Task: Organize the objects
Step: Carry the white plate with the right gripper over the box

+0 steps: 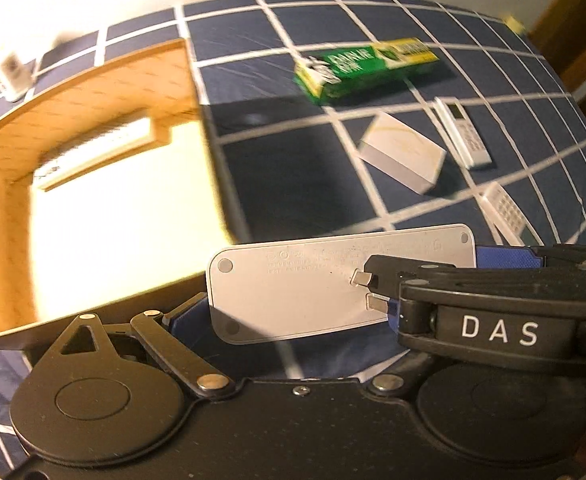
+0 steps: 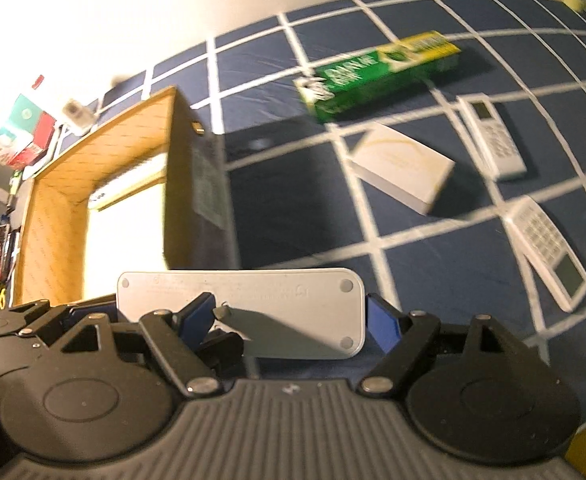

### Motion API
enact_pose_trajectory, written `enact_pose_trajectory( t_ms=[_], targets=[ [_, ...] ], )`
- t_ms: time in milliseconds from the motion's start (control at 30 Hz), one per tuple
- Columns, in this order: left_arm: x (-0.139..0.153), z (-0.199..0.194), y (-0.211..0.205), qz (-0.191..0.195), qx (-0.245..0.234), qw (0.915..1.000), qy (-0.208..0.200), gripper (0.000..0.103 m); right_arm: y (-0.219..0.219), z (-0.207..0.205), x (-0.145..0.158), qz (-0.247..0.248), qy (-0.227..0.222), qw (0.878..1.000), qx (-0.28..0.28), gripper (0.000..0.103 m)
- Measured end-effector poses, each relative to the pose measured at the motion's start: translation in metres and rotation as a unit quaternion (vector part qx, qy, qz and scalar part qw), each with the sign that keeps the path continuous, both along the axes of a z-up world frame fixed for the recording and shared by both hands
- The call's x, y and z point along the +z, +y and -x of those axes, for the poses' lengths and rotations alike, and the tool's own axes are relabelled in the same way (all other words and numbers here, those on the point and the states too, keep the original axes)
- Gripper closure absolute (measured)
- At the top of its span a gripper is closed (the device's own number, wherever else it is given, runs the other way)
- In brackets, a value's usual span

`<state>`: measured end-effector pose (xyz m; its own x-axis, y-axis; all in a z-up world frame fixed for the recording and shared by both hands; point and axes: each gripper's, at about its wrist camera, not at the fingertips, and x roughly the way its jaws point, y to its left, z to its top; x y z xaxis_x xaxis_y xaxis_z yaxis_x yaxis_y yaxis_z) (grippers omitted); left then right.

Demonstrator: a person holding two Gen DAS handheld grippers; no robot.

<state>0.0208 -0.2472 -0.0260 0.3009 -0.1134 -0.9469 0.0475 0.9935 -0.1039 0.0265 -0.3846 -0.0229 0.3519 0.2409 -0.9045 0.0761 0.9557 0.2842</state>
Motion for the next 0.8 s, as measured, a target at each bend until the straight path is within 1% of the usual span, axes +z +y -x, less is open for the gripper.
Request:
enact_pose_trajectory(
  t_ms=[200,467,800],
  targets=[
    [0.013,0.004,0.044,-0.004,0.018,0.9997,-0.012,0.01,0.045,-0.009,0.012,-0.001,-0.014,1.0,0.02,0.023],
    [0.023,0.011,0.098,-0.005,0.042,0.9988,-0.026,0.01,0.102,-0.017,0.024,0.001,-0.028,0.999,0.045,0.023],
    [0.024,0.017,0.153,0.0,0.085,0.9959,-0.028,0.01,0.164,-0.034,0.029,0.008,-0.032,0.995,0.091,0.023]
  ],
)
